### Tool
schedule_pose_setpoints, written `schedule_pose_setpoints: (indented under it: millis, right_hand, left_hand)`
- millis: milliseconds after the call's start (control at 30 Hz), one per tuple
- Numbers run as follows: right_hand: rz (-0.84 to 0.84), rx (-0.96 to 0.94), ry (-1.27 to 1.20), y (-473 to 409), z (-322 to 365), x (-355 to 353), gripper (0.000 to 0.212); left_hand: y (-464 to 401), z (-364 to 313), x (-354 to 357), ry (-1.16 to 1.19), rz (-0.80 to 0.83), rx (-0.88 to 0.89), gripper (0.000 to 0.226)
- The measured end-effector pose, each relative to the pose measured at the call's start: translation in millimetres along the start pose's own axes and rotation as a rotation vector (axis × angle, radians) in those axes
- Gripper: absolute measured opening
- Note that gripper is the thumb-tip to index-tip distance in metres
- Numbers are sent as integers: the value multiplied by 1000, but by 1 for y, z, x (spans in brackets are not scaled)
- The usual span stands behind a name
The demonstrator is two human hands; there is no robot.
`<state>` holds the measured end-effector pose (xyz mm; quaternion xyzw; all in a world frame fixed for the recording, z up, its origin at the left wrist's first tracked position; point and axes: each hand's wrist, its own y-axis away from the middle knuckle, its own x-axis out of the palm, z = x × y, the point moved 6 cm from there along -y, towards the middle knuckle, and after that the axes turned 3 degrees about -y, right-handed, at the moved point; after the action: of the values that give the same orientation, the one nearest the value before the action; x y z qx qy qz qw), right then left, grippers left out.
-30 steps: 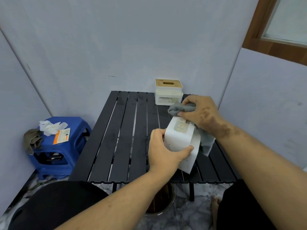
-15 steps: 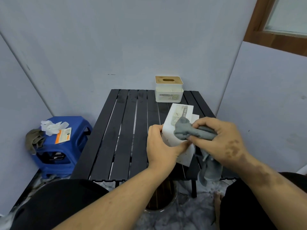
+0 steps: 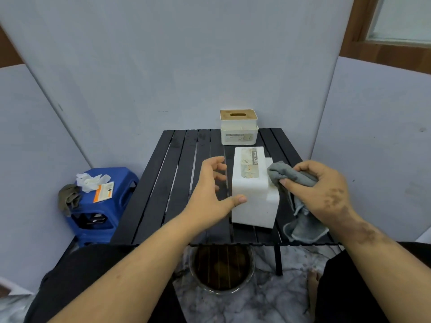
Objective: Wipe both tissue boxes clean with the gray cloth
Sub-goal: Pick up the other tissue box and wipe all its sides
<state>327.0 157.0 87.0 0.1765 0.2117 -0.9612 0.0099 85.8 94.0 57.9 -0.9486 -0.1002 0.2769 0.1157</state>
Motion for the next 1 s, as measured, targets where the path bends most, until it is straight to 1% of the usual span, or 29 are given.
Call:
schedule_pose_setpoints:
  millis: [100,200,333,400,500,600,700,800,867,933,1000]
  right_hand:
    - [43,2,32,3,-4,-3,19]
    - [63,3,36,5,-6,-6,19]
    - [57,17,17,2,-9,-11,20]
    - [45,26,17,0,-11,-13,20]
    - [17,30,23,-2,-14,-20,20]
    - [1,24,17,-1,-15,-29,20]
    - [1,6,2,2,-11,-33,21]
    - [-33,-33,-6,5,-5,-34,22]
    - [-60,-89,3,9,2,-27,21]
    - [-43,-183,64,16,11,-10,22]
    - [8,-320,107,26,20,12,23]
  left_hand:
    - [-11,-22,-38,-219,106,113,73]
    - [-37,-45,-44,-520,278,197,69]
    - [-74,-75,-10,-927,576,405,84]
    - [-84,-85,7,-1067,685,519,94]
    - [-98,-86,24,-1210,827,607,100]
    - [-106,-85,34,-1259,896,649,96]
    - [-111,-83,35,-1232,888,628,95]
    - [-114,-79,37,-1150,868,541,96]
    - [-117,-76,38,-1079,843,449,93]
    - [-119,-72,39,-982,814,339,90]
    - [-119,-71,40,-927,806,289,88]
